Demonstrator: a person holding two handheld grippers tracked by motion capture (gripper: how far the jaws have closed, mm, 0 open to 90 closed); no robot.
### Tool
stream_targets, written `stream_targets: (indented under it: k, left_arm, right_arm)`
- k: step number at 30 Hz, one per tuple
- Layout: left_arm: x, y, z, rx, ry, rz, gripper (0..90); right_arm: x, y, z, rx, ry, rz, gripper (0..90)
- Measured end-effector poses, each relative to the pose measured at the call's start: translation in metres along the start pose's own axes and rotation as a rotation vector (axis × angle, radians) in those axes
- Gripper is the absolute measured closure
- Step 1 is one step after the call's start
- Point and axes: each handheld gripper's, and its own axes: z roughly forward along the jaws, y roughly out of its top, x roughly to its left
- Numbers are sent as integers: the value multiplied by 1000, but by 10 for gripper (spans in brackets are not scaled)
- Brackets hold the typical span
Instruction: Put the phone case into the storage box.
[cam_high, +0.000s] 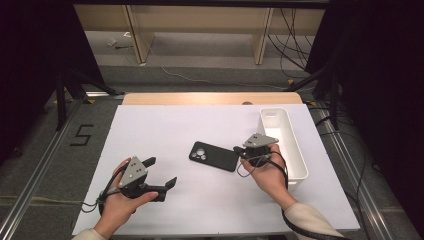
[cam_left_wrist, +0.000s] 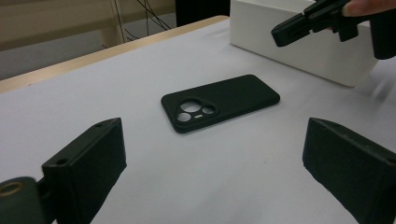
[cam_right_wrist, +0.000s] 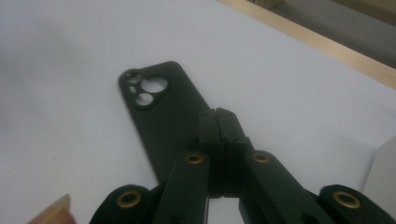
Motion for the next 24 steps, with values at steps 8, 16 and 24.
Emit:
stream_targets:
  k: [8, 16, 24]
  left_arm:
    - [0, 0, 0, -3, -6, -5, 61]
    - [0, 0, 0, -4, -7, -9, 64]
    - [0, 0, 1, -1, -8, -9, 67]
  right_arm:
    - [-2, 14, 36, 84, -34, 19, 900]
    - [-3, 17, 60, 143, -46, 45, 900]
    - [-10, 11, 70, 178, -101, 45, 900]
